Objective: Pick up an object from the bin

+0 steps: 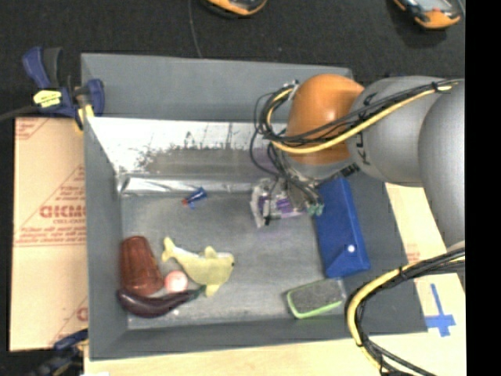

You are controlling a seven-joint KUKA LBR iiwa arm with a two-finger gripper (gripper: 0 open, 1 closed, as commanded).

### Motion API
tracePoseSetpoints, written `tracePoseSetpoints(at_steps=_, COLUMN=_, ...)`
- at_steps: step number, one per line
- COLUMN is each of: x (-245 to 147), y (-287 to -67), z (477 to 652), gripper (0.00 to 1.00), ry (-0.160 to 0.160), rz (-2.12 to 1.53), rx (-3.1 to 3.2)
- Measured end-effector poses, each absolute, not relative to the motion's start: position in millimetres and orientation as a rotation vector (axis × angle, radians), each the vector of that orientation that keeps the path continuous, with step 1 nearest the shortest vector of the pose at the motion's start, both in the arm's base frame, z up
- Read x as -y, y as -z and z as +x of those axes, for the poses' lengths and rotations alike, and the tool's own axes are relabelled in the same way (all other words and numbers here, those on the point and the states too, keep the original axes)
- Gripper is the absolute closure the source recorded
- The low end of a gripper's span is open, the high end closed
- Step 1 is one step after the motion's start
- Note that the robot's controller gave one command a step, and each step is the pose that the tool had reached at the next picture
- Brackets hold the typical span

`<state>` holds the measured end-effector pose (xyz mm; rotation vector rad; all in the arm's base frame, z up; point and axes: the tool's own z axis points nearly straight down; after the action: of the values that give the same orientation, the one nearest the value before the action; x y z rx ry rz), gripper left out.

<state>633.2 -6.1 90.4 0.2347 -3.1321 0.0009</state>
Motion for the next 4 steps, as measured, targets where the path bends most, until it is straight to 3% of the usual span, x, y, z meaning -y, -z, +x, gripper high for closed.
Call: tracePoseSetpoints(at_steps=4, x=8, y=-166, z=635.9, gripper=1.00, ry=-0.003, rz=0.225, rx=3.143)
